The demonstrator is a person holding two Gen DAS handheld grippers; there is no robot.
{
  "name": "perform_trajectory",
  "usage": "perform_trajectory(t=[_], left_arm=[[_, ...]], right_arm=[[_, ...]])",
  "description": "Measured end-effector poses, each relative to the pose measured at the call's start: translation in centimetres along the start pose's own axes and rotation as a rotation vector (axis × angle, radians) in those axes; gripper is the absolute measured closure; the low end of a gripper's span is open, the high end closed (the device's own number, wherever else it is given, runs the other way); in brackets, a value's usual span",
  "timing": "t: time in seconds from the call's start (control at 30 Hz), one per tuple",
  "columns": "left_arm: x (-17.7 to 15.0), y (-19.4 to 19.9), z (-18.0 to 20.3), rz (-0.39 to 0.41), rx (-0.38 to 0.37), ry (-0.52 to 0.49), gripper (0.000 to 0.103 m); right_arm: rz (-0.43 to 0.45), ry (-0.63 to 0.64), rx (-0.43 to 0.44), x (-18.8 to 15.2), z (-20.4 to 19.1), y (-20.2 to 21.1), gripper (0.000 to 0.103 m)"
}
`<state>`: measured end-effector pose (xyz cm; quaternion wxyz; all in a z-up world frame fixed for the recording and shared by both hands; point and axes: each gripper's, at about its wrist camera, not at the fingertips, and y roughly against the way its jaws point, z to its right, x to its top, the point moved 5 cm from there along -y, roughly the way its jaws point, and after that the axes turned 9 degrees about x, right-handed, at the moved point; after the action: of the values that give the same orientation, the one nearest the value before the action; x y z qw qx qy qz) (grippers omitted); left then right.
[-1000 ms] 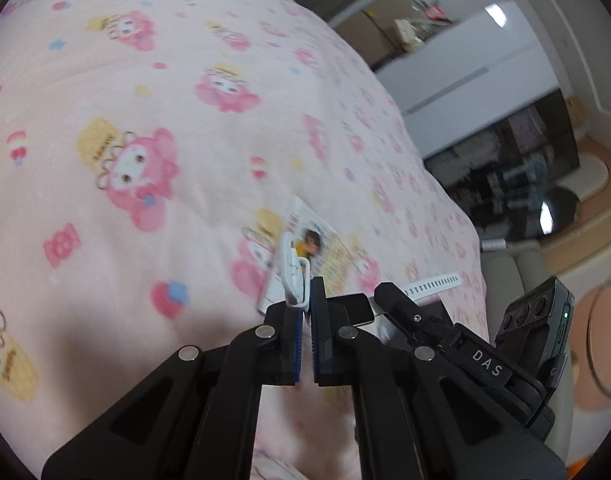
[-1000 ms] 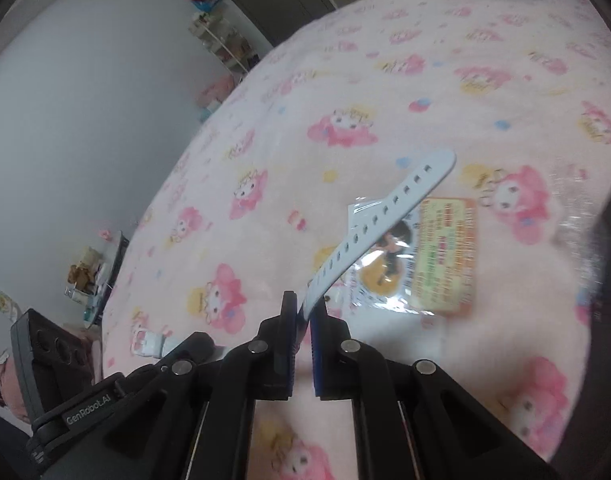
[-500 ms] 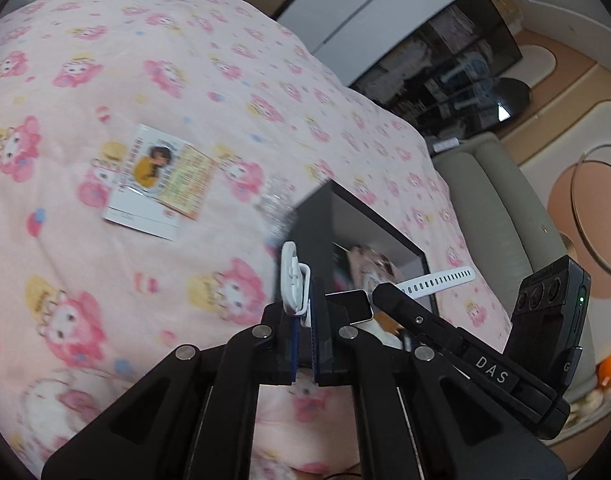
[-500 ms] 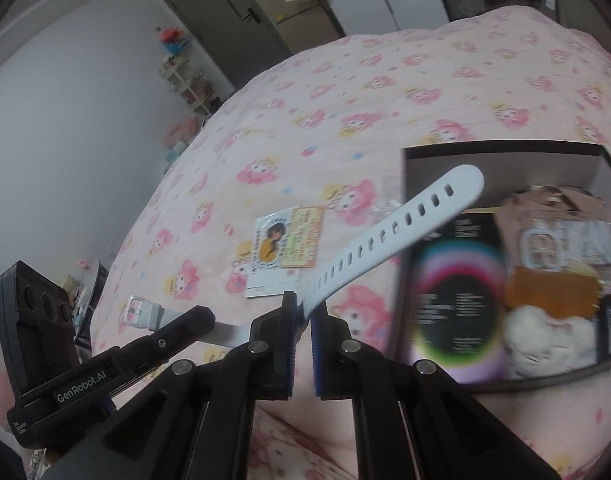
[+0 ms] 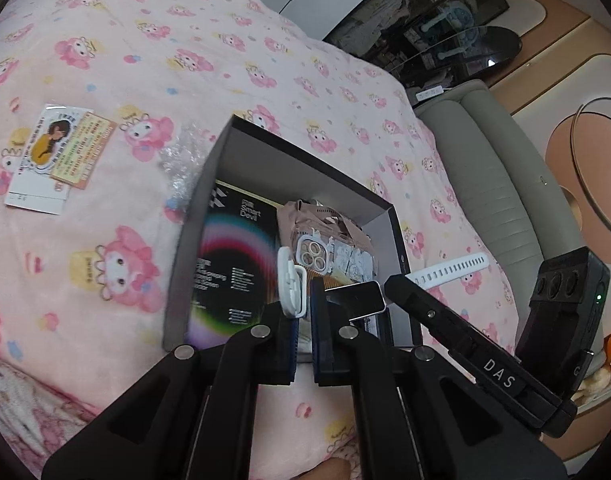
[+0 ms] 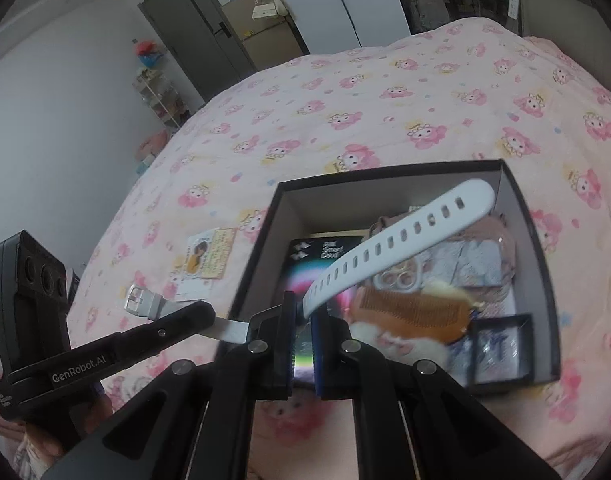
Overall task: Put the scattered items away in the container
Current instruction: 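Lift the white watch and carry it over the black box, then lower the white watch into the box and open the right tool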
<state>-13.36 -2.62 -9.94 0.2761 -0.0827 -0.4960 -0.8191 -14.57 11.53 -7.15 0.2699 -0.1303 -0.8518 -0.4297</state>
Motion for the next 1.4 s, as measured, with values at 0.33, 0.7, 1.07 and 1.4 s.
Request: perform_trajectory(t=[0.33, 0.7, 1.07, 1.4], left_arm=[[0.8, -4.2, 2.7, -0.032, 0.073, -0.047, 0.102], [0.6, -9.4, 4.0, -0.094, 0.115, -0.070, 0.101], [0.8, -11.9, 3.4, -0.113, 0.172, -0.085, 0.101], [0.8, -12.7, 2.1, -0.144, 0.191, -0.047, 0.100]], right_arm=[[0.004, 0.025, -0.024, 1.7, 4.5, -1.2, 0.098], [-0.043, -0.070, -0.071, 1.4, 8.8, -2.7, 0.098], [-0.119, -0.111, -0.113, 0.4, 10.5, -5.0, 0.097], [-0.180, -0.124, -0.201, -0.5, 11.4, -5.6, 0.082]])
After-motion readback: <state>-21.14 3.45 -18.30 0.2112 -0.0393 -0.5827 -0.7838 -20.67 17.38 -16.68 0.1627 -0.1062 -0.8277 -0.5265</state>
